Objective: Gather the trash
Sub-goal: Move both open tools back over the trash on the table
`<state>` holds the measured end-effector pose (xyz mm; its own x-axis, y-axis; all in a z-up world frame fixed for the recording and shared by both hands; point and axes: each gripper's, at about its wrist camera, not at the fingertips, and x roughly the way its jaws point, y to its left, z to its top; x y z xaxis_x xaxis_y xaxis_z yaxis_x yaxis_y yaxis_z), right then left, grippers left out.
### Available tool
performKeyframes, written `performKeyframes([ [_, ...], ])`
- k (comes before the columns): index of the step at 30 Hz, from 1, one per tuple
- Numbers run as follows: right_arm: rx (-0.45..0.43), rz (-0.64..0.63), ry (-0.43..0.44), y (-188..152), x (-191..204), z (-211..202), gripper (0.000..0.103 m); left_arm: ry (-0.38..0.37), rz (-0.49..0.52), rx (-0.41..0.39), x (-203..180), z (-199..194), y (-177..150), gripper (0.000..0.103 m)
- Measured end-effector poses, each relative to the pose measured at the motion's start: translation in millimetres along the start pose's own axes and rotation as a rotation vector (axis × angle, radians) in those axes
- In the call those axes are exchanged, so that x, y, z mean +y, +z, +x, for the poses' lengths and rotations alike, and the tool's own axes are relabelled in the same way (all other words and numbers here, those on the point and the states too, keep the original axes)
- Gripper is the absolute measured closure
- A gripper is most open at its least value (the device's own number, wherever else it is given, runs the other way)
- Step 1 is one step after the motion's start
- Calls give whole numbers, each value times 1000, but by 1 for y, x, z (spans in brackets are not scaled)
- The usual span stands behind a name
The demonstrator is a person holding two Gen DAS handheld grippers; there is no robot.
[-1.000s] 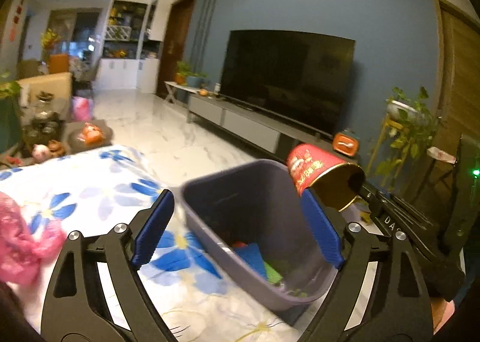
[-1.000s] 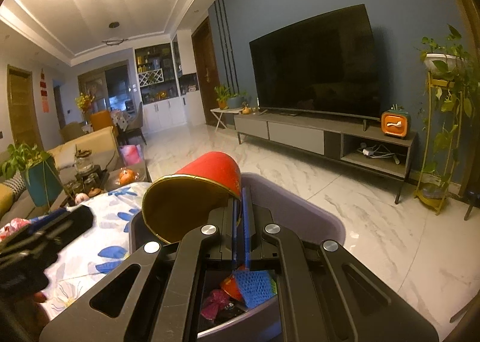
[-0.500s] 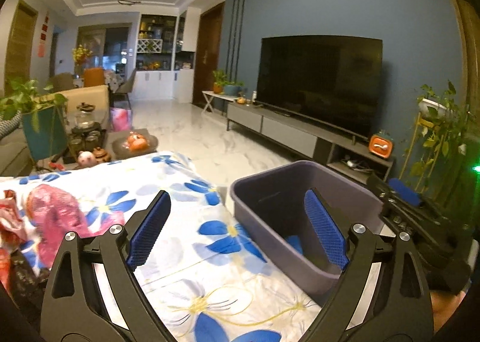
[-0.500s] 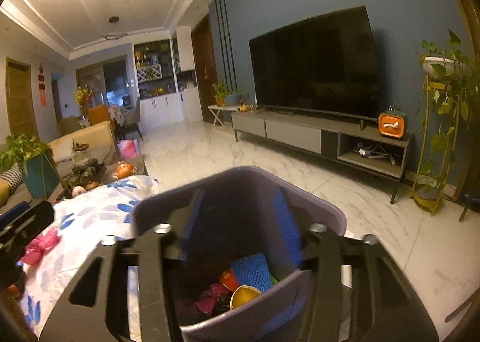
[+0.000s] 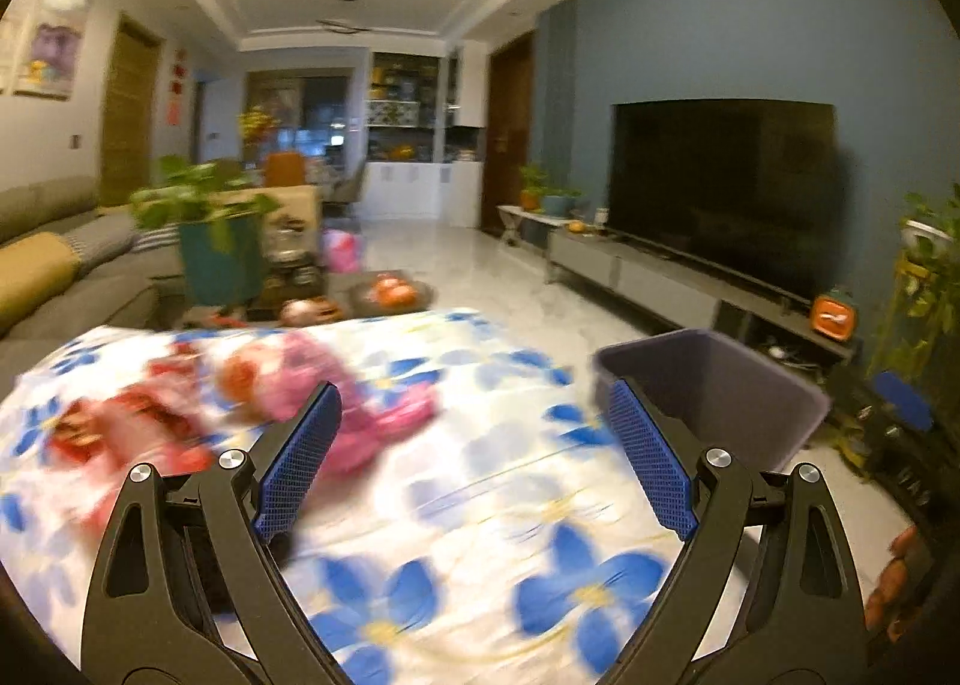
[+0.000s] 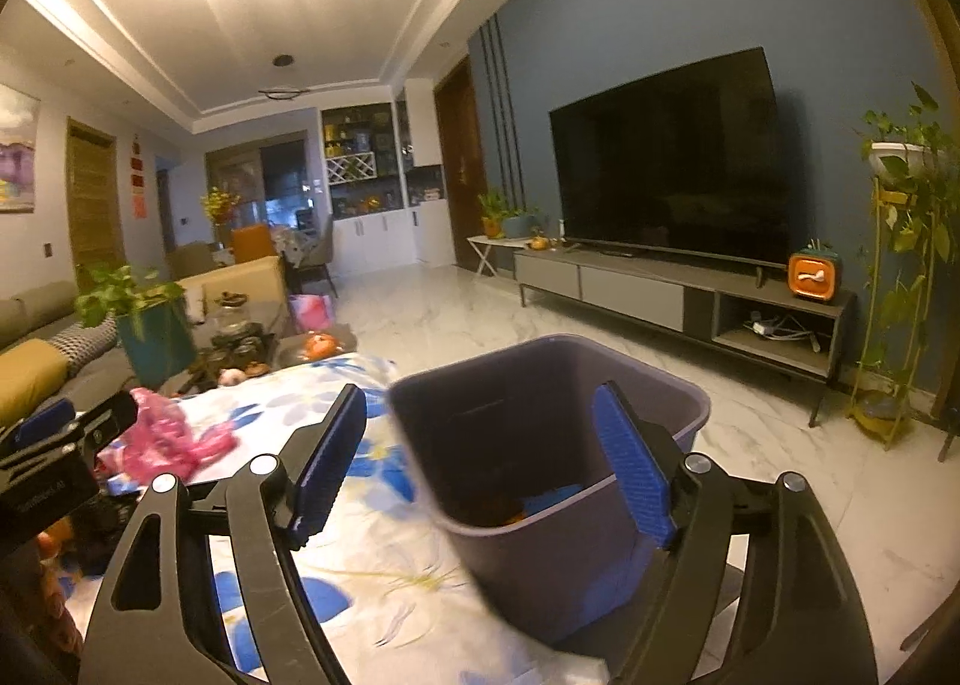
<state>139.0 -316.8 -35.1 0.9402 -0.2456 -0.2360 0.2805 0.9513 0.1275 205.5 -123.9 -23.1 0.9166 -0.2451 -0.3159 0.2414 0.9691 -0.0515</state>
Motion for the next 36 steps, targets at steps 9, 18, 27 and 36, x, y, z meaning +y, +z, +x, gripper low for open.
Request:
performKeyframes([
  [9,35,-52,156,-14,59,-16,27,214,-97,-3,91,-50,-26,14],
  [18,106,-128,336,-42,141,-20,27,350,-183,31,164,-79,-52,14],
  [27,150,-221,481,-64,212,-23,32,444,-225,23,206,-101,-66,14],
  [36,177,-284,560,-74,257,-14,41,477,-251,31,229,-108,-75,14],
])
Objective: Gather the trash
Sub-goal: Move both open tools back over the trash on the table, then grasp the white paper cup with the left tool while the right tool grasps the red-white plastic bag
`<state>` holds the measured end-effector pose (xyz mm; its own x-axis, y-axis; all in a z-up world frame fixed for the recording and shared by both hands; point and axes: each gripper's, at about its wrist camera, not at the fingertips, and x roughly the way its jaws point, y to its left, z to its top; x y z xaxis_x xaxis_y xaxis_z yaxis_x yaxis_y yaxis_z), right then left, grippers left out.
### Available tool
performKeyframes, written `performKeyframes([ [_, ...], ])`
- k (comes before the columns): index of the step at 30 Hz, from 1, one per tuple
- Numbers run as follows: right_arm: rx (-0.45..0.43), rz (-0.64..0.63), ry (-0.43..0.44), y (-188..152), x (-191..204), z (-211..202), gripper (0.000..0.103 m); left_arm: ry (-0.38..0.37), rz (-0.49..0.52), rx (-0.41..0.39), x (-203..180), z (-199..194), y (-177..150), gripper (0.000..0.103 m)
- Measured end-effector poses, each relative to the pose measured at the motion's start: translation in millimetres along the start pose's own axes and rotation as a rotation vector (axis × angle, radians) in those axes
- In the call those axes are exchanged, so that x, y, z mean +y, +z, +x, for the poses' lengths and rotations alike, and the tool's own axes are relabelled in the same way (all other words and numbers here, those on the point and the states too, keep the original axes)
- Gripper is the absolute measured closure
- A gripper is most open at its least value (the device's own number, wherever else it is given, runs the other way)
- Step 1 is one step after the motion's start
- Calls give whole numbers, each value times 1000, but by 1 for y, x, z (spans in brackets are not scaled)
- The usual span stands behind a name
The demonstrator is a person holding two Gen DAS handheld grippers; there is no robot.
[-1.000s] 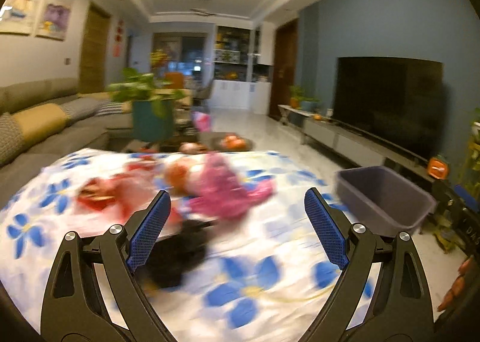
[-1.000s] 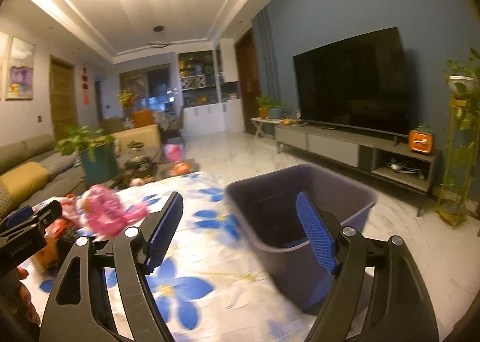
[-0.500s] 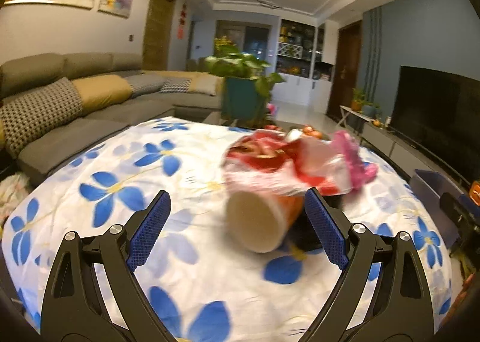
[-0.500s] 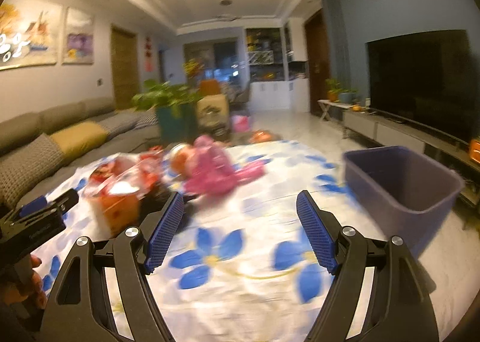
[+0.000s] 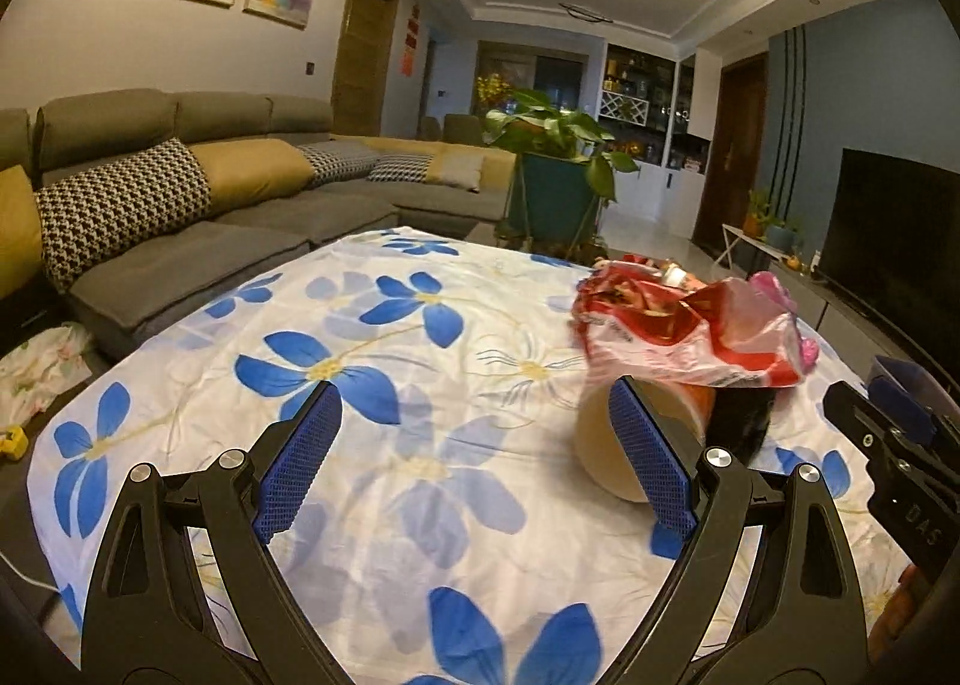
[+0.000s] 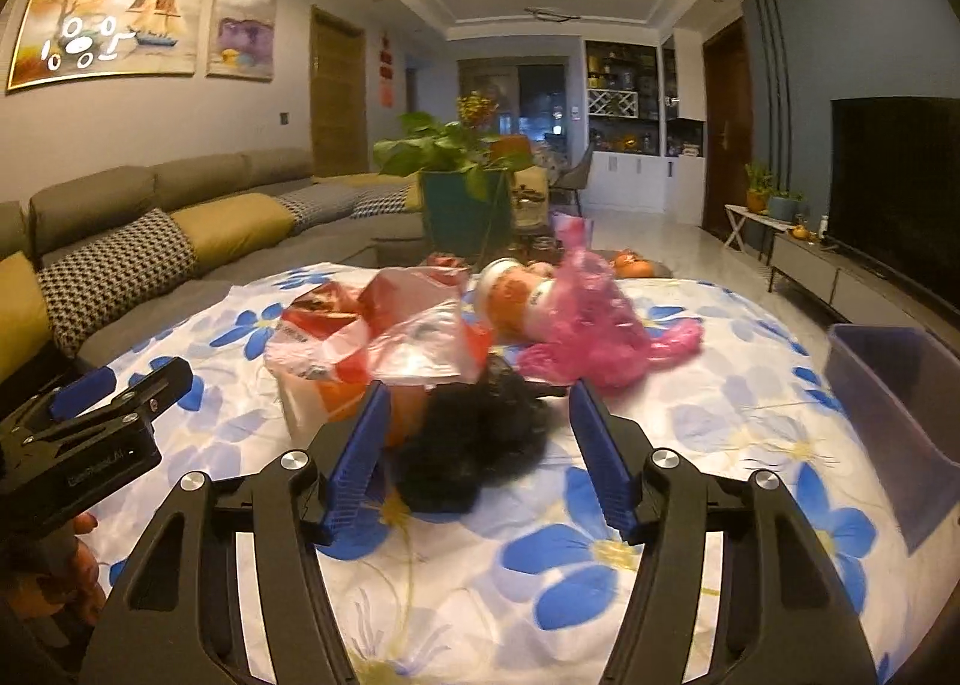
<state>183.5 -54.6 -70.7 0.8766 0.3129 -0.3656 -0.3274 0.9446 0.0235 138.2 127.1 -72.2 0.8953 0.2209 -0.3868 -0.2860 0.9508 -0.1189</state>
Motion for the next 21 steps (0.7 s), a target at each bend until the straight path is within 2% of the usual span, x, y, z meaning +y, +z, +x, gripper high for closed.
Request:
performKeyframes([
  [7,19,-49,-5,1,10,18,41,-16,-23,20,11,6,-3,14],
  [11,44,29,60,4,2,15,41,-22,-21,22,13,6,-3,14],
  [17,20,81,78,15,-9,7,41,-33,-24,12,13,4,-2,14],
  [21,15,82,73,27,-5,22,41,-39,-15,16,10,5,-3,14],
])
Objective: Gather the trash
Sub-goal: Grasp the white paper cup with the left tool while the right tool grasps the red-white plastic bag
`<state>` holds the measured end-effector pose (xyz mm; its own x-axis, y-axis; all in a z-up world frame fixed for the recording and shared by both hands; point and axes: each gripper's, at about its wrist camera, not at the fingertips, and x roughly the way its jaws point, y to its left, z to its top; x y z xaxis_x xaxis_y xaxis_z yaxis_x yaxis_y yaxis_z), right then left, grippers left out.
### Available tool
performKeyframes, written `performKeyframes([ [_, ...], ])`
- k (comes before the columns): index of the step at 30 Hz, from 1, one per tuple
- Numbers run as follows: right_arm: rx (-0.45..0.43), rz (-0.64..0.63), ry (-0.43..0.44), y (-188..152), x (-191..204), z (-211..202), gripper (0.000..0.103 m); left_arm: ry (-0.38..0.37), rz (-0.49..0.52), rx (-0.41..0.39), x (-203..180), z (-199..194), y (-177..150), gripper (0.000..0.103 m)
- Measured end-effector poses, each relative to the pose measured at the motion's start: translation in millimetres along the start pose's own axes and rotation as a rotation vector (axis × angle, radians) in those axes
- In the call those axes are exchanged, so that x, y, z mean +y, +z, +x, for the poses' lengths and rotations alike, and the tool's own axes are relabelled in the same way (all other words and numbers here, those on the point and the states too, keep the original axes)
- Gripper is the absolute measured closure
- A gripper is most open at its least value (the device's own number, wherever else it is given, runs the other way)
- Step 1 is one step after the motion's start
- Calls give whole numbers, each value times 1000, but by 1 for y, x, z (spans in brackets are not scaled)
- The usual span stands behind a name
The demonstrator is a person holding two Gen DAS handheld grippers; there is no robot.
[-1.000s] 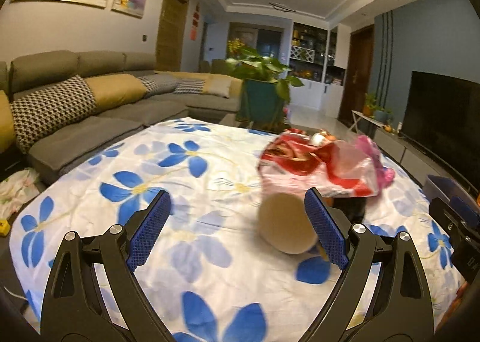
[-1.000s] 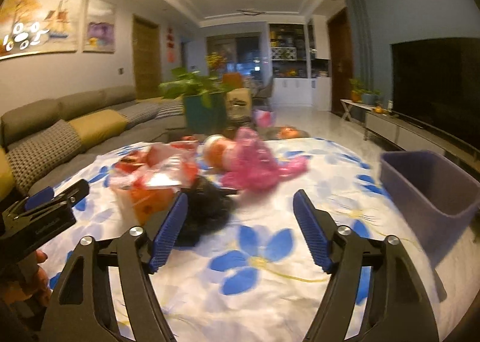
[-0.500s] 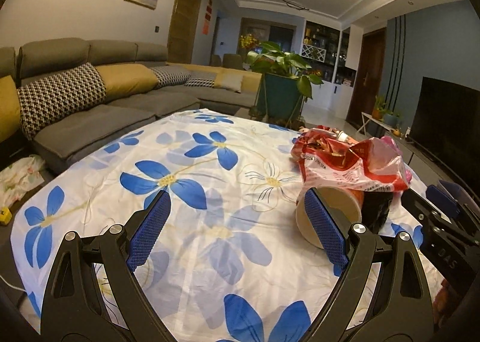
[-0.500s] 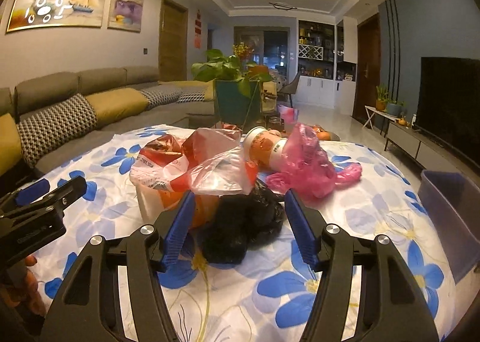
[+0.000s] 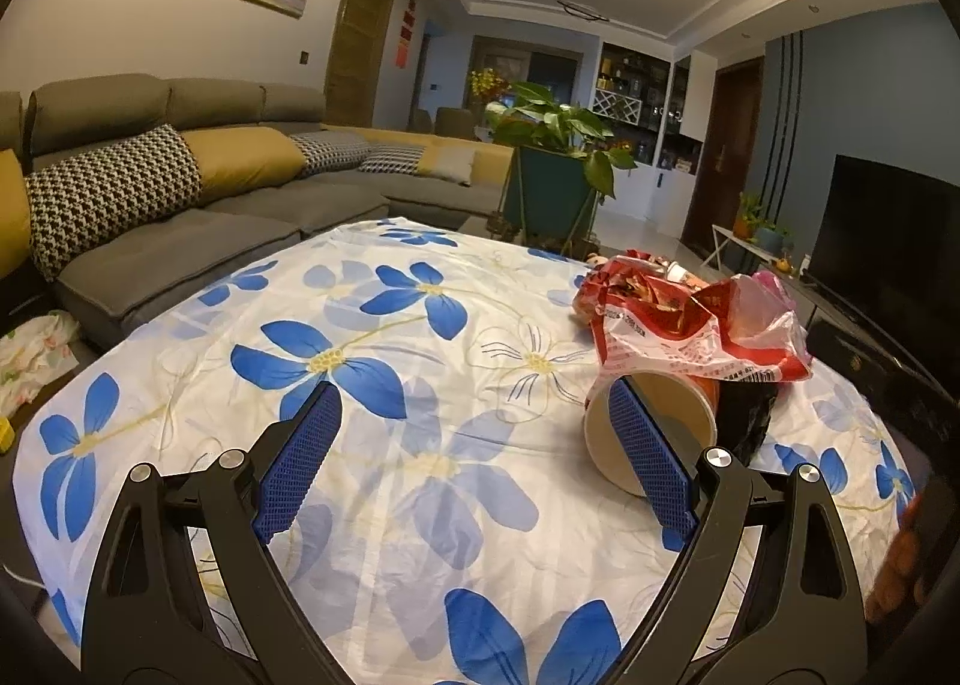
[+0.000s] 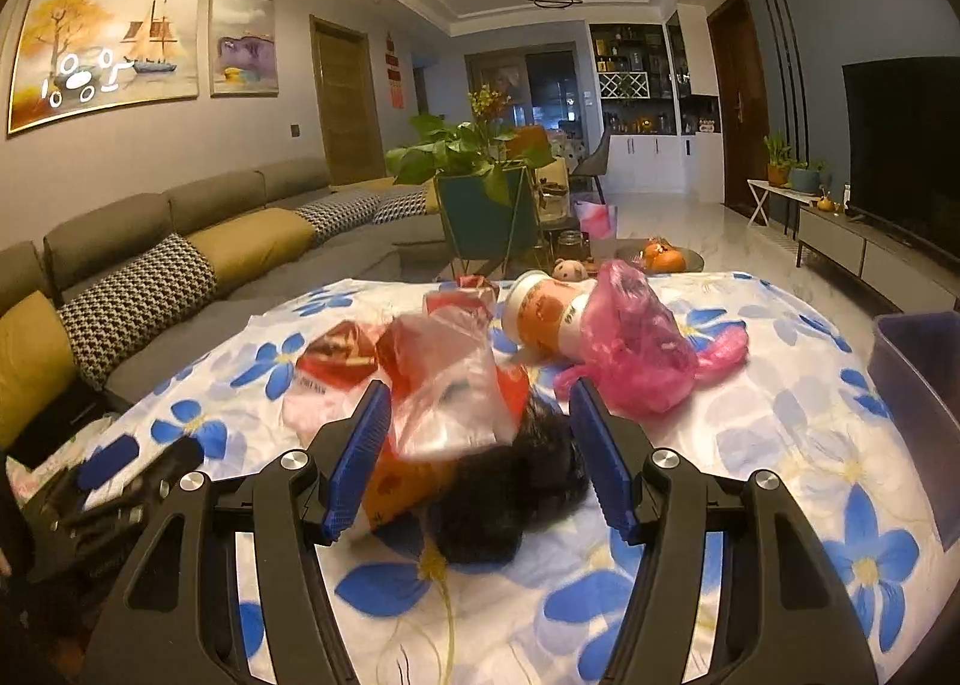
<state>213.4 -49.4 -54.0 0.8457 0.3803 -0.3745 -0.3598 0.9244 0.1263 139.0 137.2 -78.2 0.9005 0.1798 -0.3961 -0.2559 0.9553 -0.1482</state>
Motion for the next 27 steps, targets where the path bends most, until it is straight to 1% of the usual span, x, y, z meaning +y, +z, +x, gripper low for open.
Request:
performKeyframes([
  [1,9,4,0,1,1,6,41,1,3,2,0,0,0,14],
  [2,18,13,5,3,0,13,44,-1,4,2,0,0,-1,14],
  [3,26,21,8,4,-1,18,49,-2,3,4,0,2,0,14],
  [5,57,41,15,5,-4,29,66,-5,2,3,0,1,0,14],
  [7,74,58,30,4,-7,34,73,-10,2,2,0,1,0,14],
  [9,75,62,40,1,-7,34,75,-18,7,1,-2,1,-1,14],
  [10,67,55,38,-1,-6,31,81,-23,10,1,-3,1,-1,14],
  [14,15,33,25,2,-5,17,82,-64,28,1,-15,0,-2,14],
  [18,-60,34,-12,9,-9,-5,83,-117,53,-5,-30,-2,-4,14],
  [20,-88,48,-24,12,-15,-15,83,-161,57,-5,-37,-1,-5,14],
  [23,-110,51,-59,13,-24,-26,83,-201,73,23,-52,6,-6,20],
  [25,-118,60,-77,11,-31,-33,83,-222,87,41,-61,13,-6,29],
  [26,-124,66,-90,10,-36,-37,83,-233,98,60,-67,19,-8,31],
  [27,-127,70,-104,9,-40,-41,83,-241,105,82,-71,25,-9,39],
])
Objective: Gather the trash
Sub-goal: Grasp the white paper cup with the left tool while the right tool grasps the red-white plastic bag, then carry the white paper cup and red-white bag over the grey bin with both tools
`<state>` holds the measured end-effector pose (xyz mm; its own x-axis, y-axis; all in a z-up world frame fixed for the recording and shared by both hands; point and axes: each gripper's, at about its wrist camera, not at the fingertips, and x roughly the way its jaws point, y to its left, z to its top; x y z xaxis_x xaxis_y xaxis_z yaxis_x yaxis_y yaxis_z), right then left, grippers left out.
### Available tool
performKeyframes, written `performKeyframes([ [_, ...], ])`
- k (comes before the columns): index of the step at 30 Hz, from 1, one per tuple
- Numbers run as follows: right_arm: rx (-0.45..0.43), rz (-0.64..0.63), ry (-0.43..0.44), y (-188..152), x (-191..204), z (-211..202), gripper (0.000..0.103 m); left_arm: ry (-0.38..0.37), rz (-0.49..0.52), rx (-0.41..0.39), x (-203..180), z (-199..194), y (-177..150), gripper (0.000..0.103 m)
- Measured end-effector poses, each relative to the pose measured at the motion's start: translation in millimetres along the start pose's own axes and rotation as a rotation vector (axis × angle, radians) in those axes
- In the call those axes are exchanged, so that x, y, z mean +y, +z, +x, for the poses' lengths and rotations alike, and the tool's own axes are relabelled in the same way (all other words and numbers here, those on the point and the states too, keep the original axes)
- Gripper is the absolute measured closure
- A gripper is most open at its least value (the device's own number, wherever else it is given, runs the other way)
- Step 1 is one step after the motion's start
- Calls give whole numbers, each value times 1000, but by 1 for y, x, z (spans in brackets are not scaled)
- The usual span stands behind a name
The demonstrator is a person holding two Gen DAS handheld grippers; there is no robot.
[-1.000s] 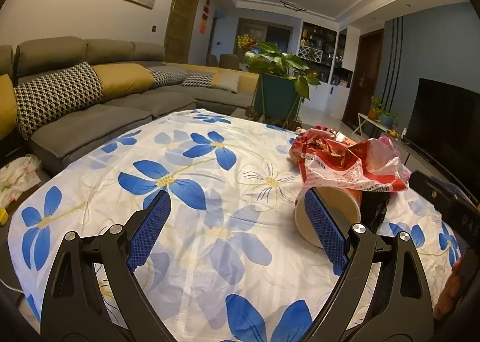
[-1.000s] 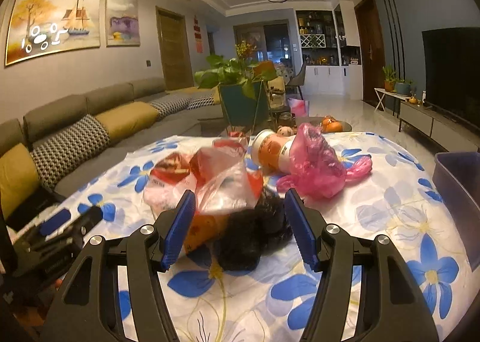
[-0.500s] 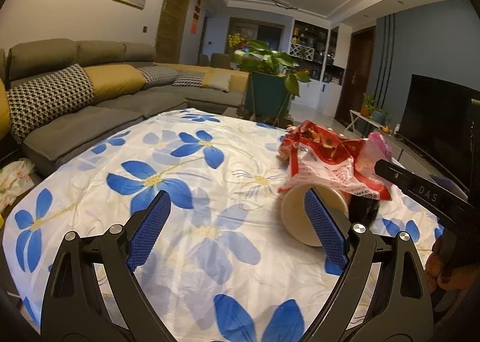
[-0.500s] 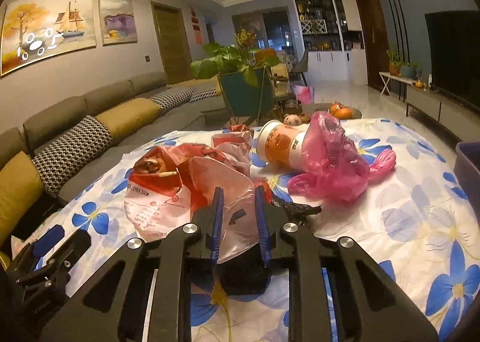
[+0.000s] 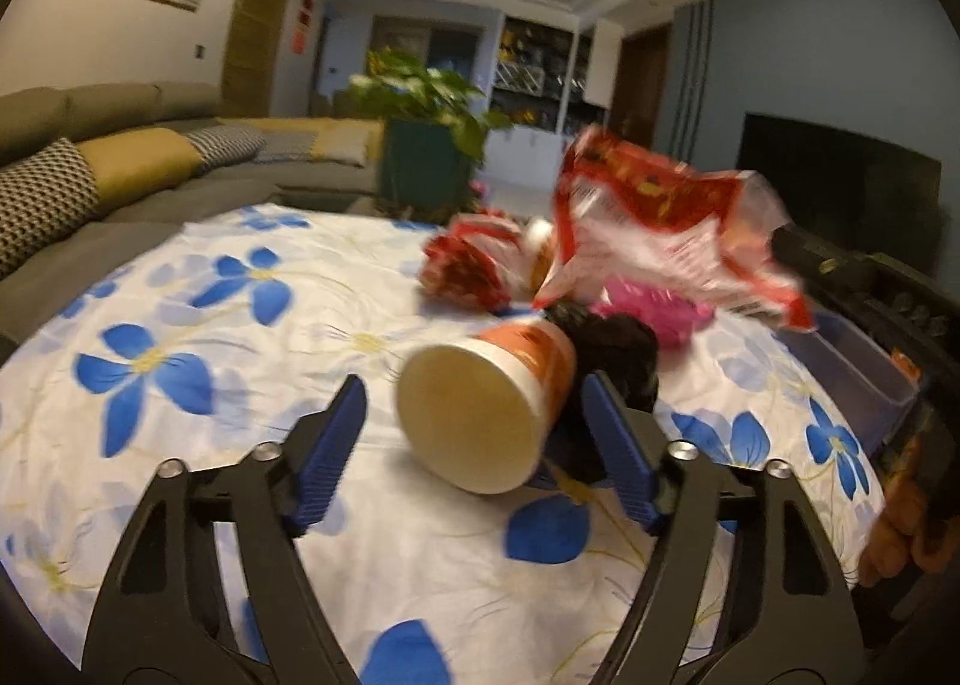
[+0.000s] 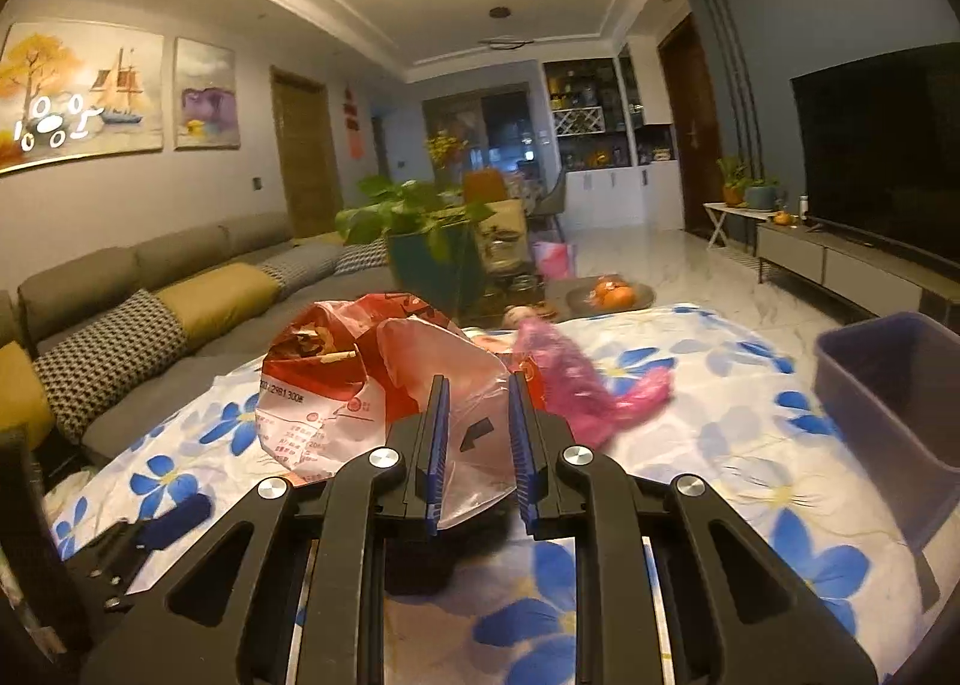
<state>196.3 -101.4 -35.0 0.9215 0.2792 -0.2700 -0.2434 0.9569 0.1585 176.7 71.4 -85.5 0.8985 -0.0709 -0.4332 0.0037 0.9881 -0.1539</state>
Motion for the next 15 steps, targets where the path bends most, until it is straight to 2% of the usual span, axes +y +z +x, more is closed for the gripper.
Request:
performKeyframes([
  [4,-10,15,-35,-2,-17,-12,83,-58,-26,76,-3,20,-1,68],
  [5,-13,18,-46,-2,-21,-14,83,-66,-32,85,-3,23,-1,72],
  [7,-17,20,-60,-4,-26,-19,83,-78,-41,92,-4,25,-1,92],
  [10,-21,26,-83,-7,-34,-25,83,-81,-53,85,-6,24,0,101],
  [15,-30,44,-107,-6,-46,-35,83,-65,-48,29,-8,2,7,101],
])
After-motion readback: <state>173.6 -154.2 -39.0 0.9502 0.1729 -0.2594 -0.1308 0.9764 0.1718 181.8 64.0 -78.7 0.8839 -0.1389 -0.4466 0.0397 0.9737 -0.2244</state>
